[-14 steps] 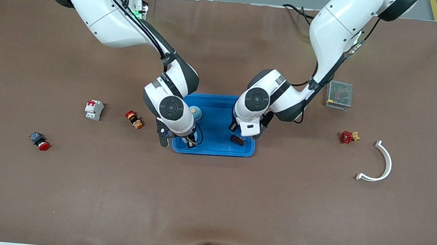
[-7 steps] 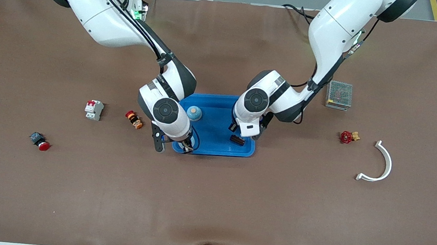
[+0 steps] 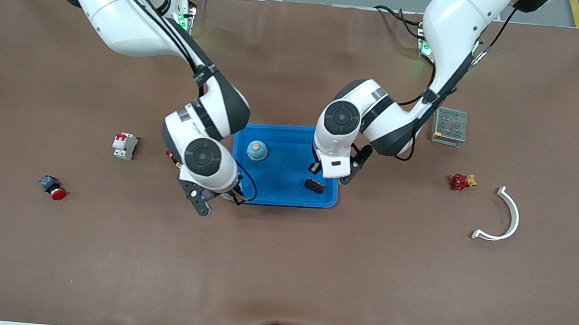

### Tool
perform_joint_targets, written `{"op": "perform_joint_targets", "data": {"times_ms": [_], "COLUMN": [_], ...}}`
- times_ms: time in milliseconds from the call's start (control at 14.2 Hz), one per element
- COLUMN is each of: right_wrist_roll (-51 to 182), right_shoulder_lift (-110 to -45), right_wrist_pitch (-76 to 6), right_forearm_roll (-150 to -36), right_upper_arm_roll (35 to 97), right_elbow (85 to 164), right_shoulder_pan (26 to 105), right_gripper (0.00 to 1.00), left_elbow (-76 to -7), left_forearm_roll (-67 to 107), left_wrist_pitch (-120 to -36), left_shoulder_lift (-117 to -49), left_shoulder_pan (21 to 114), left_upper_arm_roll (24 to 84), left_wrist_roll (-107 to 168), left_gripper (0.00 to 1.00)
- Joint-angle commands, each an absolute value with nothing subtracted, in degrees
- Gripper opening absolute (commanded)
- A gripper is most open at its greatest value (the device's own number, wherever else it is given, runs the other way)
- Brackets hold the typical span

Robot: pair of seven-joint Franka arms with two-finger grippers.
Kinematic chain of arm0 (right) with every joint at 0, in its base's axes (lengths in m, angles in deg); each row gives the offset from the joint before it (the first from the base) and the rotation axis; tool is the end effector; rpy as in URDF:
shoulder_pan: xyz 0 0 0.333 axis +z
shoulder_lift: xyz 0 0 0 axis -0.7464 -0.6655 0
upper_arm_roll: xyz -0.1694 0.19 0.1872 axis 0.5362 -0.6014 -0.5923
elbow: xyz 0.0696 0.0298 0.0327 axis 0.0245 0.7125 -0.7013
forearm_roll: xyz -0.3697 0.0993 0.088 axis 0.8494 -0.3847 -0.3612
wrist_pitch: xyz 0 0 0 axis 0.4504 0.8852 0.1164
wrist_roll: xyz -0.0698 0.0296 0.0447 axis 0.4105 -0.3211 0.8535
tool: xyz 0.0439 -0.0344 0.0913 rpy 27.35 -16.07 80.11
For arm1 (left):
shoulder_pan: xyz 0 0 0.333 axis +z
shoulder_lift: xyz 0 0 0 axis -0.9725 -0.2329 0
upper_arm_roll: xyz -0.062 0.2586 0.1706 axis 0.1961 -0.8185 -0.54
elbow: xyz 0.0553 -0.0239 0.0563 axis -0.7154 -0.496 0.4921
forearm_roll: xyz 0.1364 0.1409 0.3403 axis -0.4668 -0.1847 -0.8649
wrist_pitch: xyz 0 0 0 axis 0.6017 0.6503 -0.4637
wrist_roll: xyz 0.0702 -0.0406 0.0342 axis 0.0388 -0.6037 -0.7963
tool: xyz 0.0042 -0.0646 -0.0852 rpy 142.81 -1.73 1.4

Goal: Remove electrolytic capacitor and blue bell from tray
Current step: 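Lift the capacitor with the left gripper while the right gripper carries the bell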

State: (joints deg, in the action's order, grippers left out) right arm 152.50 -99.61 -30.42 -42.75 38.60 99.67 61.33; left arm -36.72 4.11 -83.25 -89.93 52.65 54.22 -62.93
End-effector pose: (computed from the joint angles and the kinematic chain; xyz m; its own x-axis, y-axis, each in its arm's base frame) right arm 0.6433 0.3498 0.2811 0.6809 -0.7280 -0.0800 -0.7226 -0.6856 0.0885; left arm 0.5170 -0.4305 0.2866 0.5538 0.8306 -0.0592 0.8268 -0.5569 -0.0793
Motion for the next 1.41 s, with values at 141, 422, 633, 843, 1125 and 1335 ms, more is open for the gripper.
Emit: {"op": "perform_joint_targets", "data": {"times_ms": [141, 422, 633, 843, 1125, 1335], "right_wrist_roll": [129.23, 117.87, 107.25, 101.69, 92.56, 84.56], "right_shoulder_lift": [-97.36, -91.84, -85.78, -82.96, -80.05, -79.87], "right_wrist_pitch": [-27.37, -30.60, -39.63, -43.79, -50.55, -54.34], "right_forearm_roll": [-43.37, -43.19, -43.19, -43.19, -43.02, -43.02], "right_upper_arm_roll": [37.65, 37.74, 37.65, 37.82, 37.82, 37.82], "right_elbow": [101.50, 108.25, 119.92, 126.62, 135.15, 138.33], "right_shoulder_pan": [53.66, 47.51, 40.66, 37.13, 31.07, 26.24], "right_gripper": [0.00, 0.00, 0.00, 0.00, 0.00, 0.00], "left_elbow": [-39.51, -47.75, -53.38, -56.47, -59.03, -62.79], "left_forearm_roll": [3.38, 3.47, 3.47, 3.30, 2.86, -0.39], "left_wrist_pitch": [-75.81, -75.44, -75.53, -75.97, -77.02, -81.40], "left_shoulder_lift": [-82.37, -77.72, -76.13, -76.12, -77.08, -77.79], "left_shoulder_pan": [58.23, 64.12, 68.96, 73.18, 77.84, 81.45], "left_upper_arm_roll": [54.50, 54.59, 54.59, 54.50, 54.41, 54.50], "left_wrist_roll": [-54.25, -43.10, -34.39, -27.88, -22.24, -19.87], "left_gripper": [0.00, 0.00, 0.00, 0.00, 0.00, 0.00]}}
